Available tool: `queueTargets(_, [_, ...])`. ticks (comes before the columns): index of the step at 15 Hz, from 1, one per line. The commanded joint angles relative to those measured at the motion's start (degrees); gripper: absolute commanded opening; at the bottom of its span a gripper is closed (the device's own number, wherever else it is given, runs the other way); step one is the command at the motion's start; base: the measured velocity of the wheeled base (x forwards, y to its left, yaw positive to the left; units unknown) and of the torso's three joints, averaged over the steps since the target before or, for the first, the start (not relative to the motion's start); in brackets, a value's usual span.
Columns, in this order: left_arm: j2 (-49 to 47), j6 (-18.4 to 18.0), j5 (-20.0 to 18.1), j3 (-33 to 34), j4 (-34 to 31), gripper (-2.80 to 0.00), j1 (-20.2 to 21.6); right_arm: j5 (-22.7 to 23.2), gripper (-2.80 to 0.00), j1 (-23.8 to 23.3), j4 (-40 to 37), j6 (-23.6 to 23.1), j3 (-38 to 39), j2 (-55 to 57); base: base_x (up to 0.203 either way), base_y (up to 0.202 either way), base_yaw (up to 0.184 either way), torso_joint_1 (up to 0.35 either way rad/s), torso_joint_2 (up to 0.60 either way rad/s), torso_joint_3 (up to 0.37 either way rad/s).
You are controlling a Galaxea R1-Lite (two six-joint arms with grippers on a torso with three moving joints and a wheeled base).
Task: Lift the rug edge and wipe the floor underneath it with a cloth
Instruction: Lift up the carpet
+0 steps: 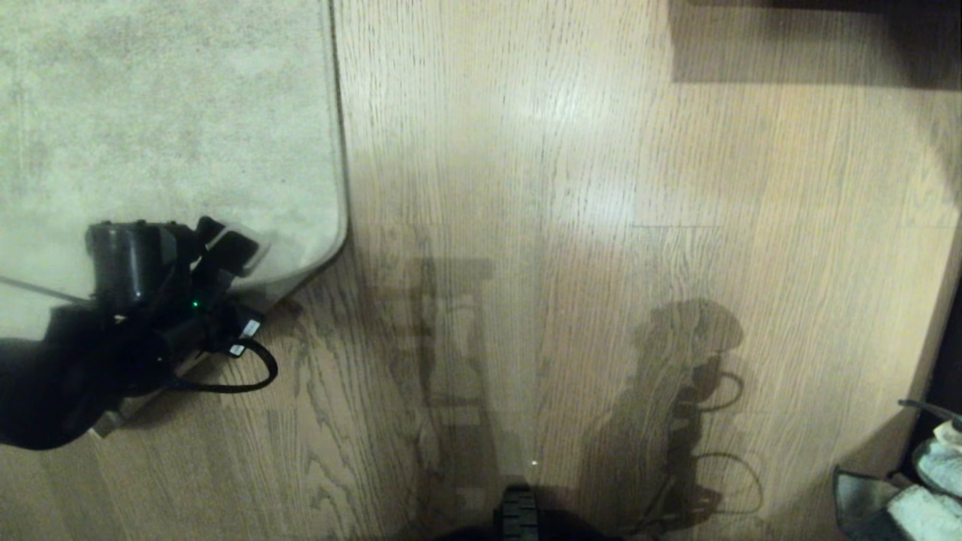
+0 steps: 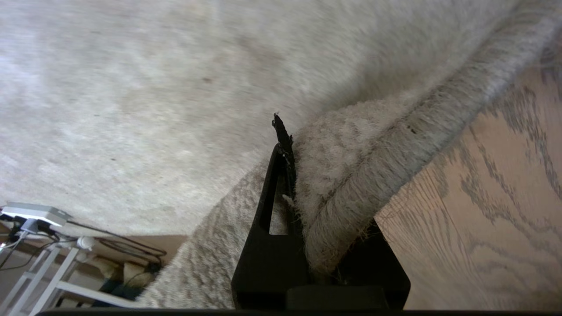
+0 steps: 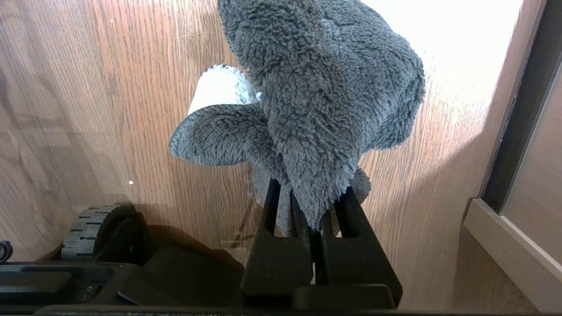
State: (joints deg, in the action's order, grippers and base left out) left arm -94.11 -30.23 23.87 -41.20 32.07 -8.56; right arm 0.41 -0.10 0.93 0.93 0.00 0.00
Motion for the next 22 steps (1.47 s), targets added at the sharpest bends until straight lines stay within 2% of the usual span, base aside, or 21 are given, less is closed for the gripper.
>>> queueTargets(1, [3.8,-0.1,-0.8,0.3,0.3,-2.80,1.0,0.0,-2.80,0.0,0.0,0.0,0.0,0.1,0.000,0.000,0.000,0.000,0.00,0.000])
queueTargets(3, [5.5,-0.1,-0.9,0.5,0.1,-2.80,1.1,0.0,-2.80,0.0,0.0,0.0,0.0,0.1,0.000,0.000,0.000,0.000,0.00,0.000])
queueTargets(5, [7.9,-0.4,-0.8,0.6,-2.7,-2.80,1.2,0.0,-2.80,0.0,0.0,0.0,0.0,0.1,0.000,0.000,0.000,0.000,0.00,0.000])
queueTargets(6, [9.7,-1.9,-0.7,0.5,-4.7,-2.80,1.4,0.0,-2.80,0.0,0.0,0.0,0.0,0.1,0.000,0.000,0.000,0.000,0.00,0.000])
queueTargets(9, [15.1,-10.8,-0.3,-1.5,-14.3,-2.80,4.0,0.0,-2.80,0.0,0.0,0.0,0.0,0.1,0.000,0.000,0.000,0.000,0.00,0.000])
queueTargets(11, [17.5,-14.5,-0.2,-2.3,-18.4,-2.80,5.8,0.0,-2.80,0.0,0.0,0.0,0.0,0.1,0.000,0.000,0.000,0.000,0.00,0.000])
queueTargets(17, [18.1,-16.4,-0.6,-1.0,-18.9,-2.80,6.6,0.0,-2.80,0.0,0.0,0.0,0.0,0.1,0.000,0.000,0.000,0.000,0.00,0.000])
queueTargets(20, [18.8,-16.0,-0.9,1.2,-18.3,-2.80,6.1,0.0,-2.80,0.0,0.0,0.0,0.0,0.1,0.000,0.000,0.000,0.000,0.00,0.000])
queueTargets(22, [19.7,-14.2,-0.9,3.3,-17.1,-2.80,5.9,0.0,-2.80,0.0,0.0,0.0,0.0,0.1,0.000,0.000,0.000,0.000,0.00,0.000])
